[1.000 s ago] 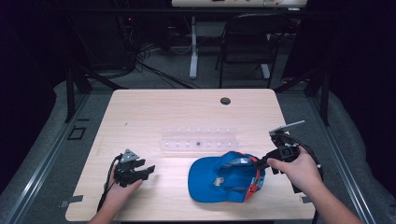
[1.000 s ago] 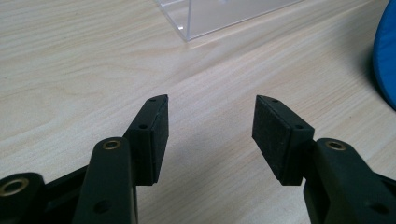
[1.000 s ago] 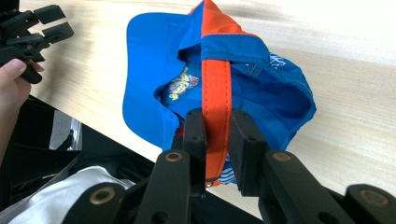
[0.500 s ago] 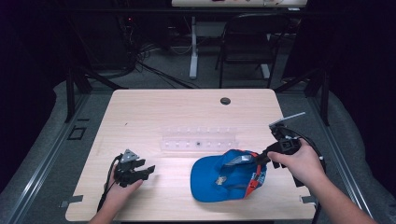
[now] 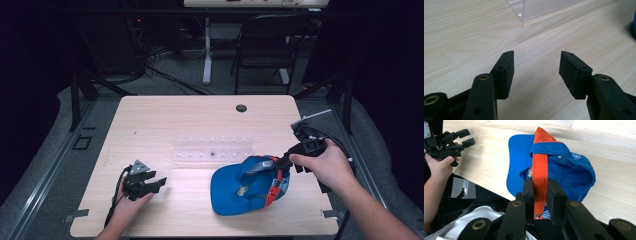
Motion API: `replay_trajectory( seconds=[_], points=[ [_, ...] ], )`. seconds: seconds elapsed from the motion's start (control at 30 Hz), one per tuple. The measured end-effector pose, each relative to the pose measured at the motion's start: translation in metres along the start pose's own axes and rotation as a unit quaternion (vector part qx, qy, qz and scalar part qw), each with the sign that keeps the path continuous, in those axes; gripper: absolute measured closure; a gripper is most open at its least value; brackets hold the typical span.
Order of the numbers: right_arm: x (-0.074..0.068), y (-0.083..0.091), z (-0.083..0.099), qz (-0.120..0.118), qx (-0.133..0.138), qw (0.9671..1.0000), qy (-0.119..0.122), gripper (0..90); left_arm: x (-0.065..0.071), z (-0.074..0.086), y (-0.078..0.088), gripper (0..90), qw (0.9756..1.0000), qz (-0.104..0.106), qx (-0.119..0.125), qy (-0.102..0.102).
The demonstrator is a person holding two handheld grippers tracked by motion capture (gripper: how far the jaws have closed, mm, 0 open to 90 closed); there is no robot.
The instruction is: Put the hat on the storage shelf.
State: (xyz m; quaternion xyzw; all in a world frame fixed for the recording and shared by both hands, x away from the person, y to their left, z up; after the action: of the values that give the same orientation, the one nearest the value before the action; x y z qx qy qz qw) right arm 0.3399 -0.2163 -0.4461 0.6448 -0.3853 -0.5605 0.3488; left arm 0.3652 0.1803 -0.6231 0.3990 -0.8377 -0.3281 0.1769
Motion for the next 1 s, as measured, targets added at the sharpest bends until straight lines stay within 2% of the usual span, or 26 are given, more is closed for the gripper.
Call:
replay_trajectory(
  seconds=[0.17,0.2,0.33,0.4,0.43,0.53,0.57,0.73,0.8,0.87,0.93,0.97,1.0],
  points=[
    [-0.005,0.007,-0.002,-0.003,-0.004,1.0000,-0.003,77.8,0.001,0.000,0.000,46.3,1.0000,0.001,0.000,0.000],
    [-0.007,0.010,-0.004,-0.008,-0.001,0.9999,-0.011,77.8,0.001,0.000,0.000,46.2,1.0000,0.001,0.000,0.000],
    [-0.008,0.016,-0.005,-0.012,-0.006,0.9999,-0.007,77.8,0.000,0.000,0.000,46.2,1.0000,0.001,0.000,-0.001],
    [-0.012,0.021,-0.007,-0.031,-0.006,0.9994,-0.016,77.8,0.000,0.000,0.000,46.2,1.0000,0.001,-0.001,-0.002],
    [-0.012,0.021,-0.007,-0.031,-0.006,0.9994,-0.016,77.8,0.000,0.000,0.000,46.2,1.0000,0.001,-0.001,-0.002],
    [-0.018,0.024,-0.009,-0.067,0.000,0.9970,-0.037,77.8,0.001,0.000,0.000,46.2,1.0000,0.001,-0.001,-0.003],
    [-0.018,0.025,-0.009,-0.069,-0.008,0.9971,-0.033,77.8,0.001,0.000,0.000,46.2,1.0000,0.001,-0.001,-0.003],
    [-0.022,0.026,-0.010,-0.086,-0.008,0.9955,-0.040,77.8,0.000,0.000,-0.001,46.2,1.0000,0.000,-0.001,-0.002],
    [-0.026,0.029,-0.011,-0.100,-0.007,0.9936,-0.052,77.9,0.001,0.000,0.000,46.2,1.0000,0.001,-0.001,-0.003],
    [-0.027,0.031,-0.012,-0.113,-0.012,0.9923,-0.051,77.9,0.001,0.000,0.000,46.2,1.0000,0.001,-0.001,-0.002],
    [-0.031,0.033,-0.013,-0.131,-0.011,0.9896,-0.059,77.9,0.001,0.000,0.000,46.2,1.0000,0.001,-0.001,-0.002],
    [-0.031,0.034,-0.014,-0.141,-0.015,0.9884,-0.055,77.9,0.001,0.000,0.000,46.2,1.0000,0.001,0.000,-0.002],
    [-0.031,0.035,-0.014,-0.142,-0.016,0.9882,-0.055,77.9,0.001,0.001,0.001,46.2,1.0000,0.005,-0.007,-0.003]
  ],
)
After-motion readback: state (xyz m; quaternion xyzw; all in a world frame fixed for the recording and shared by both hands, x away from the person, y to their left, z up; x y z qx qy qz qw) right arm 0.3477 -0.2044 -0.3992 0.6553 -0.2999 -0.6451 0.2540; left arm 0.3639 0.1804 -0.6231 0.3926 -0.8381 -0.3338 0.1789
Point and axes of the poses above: each handheld gripper's, and its own axes: y roughly backward along the jaws, z roughly out of its underside, x roughly to its right, the point moved 8 cm from there along -y, roughly forward along the jaws, and after that the axes turned 6 degrees about -y, right-handed, at the moved point
